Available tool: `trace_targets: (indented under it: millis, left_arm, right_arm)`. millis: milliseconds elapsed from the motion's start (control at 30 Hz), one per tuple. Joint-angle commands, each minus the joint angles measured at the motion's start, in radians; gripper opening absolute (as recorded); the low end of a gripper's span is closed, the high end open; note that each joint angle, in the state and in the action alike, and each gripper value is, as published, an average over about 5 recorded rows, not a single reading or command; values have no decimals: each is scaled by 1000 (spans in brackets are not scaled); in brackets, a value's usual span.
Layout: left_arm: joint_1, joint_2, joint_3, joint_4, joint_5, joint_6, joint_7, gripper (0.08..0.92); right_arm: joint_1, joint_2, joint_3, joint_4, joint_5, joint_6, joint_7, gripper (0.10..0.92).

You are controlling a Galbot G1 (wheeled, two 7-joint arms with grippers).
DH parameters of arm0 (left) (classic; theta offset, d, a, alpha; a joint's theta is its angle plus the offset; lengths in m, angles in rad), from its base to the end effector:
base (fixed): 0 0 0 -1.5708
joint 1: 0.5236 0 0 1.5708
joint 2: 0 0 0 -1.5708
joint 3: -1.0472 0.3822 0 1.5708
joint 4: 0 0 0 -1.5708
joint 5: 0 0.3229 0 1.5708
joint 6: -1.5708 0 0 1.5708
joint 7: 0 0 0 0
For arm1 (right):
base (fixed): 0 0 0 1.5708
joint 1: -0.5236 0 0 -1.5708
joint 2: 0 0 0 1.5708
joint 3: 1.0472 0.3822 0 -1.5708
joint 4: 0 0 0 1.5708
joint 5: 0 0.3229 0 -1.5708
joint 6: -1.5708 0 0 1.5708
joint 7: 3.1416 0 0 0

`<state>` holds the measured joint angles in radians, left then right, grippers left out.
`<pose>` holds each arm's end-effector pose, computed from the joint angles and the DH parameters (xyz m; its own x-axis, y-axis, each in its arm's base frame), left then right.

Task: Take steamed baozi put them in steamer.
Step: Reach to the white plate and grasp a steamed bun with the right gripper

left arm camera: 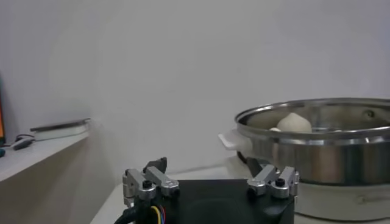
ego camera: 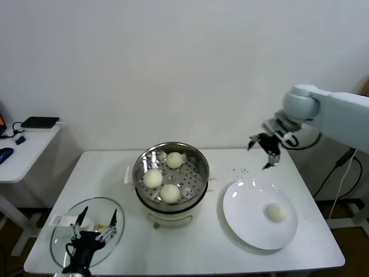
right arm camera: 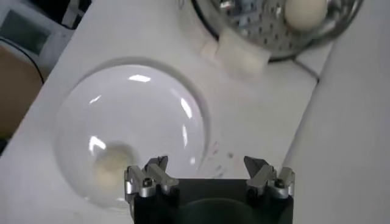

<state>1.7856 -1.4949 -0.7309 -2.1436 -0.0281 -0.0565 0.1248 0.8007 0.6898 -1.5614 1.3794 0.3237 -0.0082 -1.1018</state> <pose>0.0602 0.0714 -0.3284 -0.9941 0.0001 0.1089 0.0170 0.9880 0.1537 0.5190 -0.1666 -0.0145 -0.1649 -0.1562 0.9739 -0.9096 -0.3577 -0.2114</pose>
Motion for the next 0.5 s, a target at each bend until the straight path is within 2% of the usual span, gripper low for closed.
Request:
trace_targets:
  millis: [33, 300, 500]
  left_arm:
    - [-8, -5, 11, 0, 18, 4, 0, 823]
    - [1, -18, 14, -4, 32, 1, -3, 823]
    - [7, -19, 10, 1, 29, -3, -3, 823]
  right_arm:
    - [-128, -241, -32, 101, -13, -171, 39, 823]
    - [-338, -264, 88, 78, -149, -180, 63, 823]
    - [-425, -245, 148, 17, -185, -173, 74, 823]
